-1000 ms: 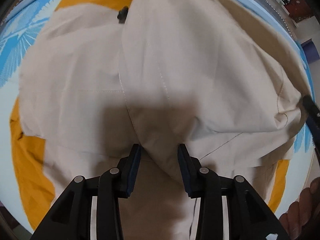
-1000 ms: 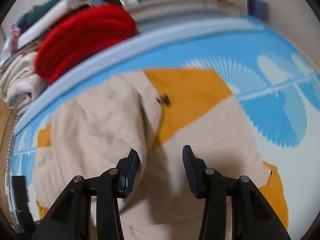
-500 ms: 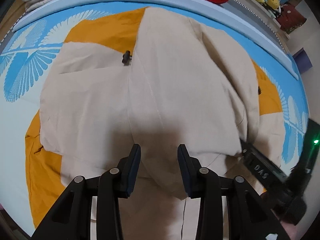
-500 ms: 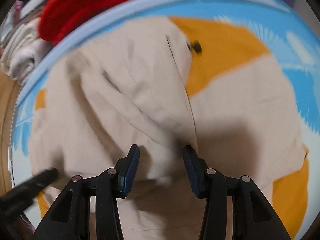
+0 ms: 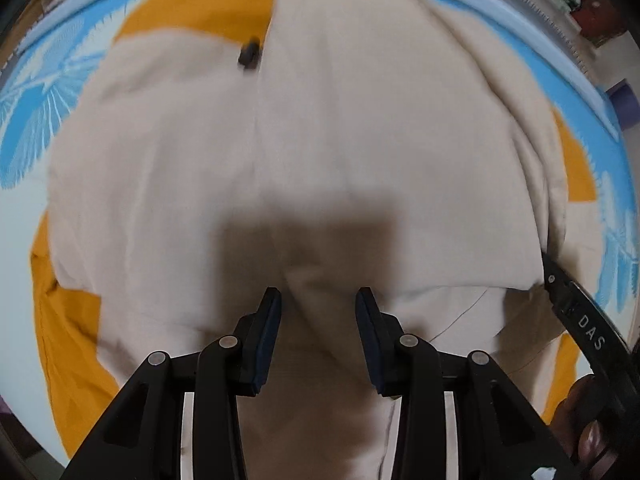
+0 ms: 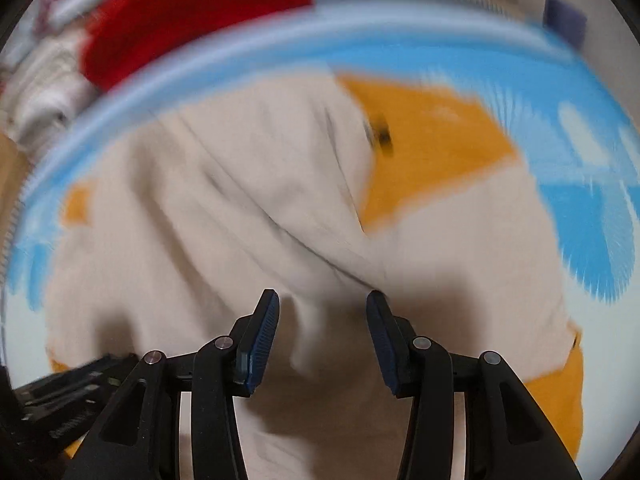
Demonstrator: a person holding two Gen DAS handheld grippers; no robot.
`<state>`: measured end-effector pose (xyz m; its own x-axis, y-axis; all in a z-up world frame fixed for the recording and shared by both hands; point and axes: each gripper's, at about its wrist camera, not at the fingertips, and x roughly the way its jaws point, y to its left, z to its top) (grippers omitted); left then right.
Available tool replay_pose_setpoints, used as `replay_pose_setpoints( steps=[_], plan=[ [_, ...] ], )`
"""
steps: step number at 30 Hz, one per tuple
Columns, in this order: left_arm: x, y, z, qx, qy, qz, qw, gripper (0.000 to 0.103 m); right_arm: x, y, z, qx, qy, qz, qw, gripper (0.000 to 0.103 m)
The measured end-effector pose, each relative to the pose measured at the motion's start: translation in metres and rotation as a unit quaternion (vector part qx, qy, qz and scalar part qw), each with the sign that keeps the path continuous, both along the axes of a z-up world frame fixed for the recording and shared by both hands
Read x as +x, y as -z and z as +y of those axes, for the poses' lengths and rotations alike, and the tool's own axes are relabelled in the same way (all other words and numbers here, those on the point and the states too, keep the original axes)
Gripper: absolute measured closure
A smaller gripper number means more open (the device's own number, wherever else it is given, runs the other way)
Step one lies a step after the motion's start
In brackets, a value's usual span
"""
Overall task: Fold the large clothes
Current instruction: 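Press the folded hood flat against the jacket body with both tools, then pull both tools back and move them to the jacket hem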
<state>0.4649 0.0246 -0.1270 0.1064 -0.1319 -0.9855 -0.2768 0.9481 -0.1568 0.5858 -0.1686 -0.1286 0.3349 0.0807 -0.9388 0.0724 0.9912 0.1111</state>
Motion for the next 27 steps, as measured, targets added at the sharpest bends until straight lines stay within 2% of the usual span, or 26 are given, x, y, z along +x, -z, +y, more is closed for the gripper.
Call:
replay_pose_setpoints(
  steps=[2, 5, 10, 11, 16, 21, 27],
  plan=[
    [0.001, -0.009, 0.0, 0.008, 0.003, -0.008, 0.9999, 0.068, -0.003, 0.005, -0.008, 0.016, 0.026, 0.012, 0.999, 0.056],
    [0.003, -0.033, 0.003, 0.028, 0.002, -0.041, 0.9988, 0.067, -0.005, -0.017, -0.006, 0.004, 0.023, -0.028, 0.999, 0.056],
    [-0.002, -0.074, 0.019, 0.039, -0.027, -0.098, 0.9941, 0.066, -0.025, -0.08, -0.003, -0.016, 0.018, -0.17, 0.985, 0.056],
    [-0.006, -0.084, 0.023, 0.045, -0.036, -0.115, 0.9917, 0.066, -0.032, -0.094, -0.004, -0.019, 0.018, -0.203, 0.979, 0.056],
    [-0.023, -0.129, 0.039, 0.062, -0.056, -0.188, 0.9787, 0.066, -0.062, -0.154, -0.004, -0.017, 0.005, -0.309, 0.951, 0.056],
    [-0.062, -0.171, 0.049, 0.089, -0.057, -0.242, 0.9645, 0.066, -0.094, -0.193, -0.002, -0.008, -0.018, -0.339, 0.941, 0.056],
    [-0.119, -0.207, 0.054, 0.117, -0.041, -0.282, 0.9514, 0.07, -0.177, -0.235, -0.025, -0.007, -0.025, -0.368, 0.929, 0.058]
  ],
)
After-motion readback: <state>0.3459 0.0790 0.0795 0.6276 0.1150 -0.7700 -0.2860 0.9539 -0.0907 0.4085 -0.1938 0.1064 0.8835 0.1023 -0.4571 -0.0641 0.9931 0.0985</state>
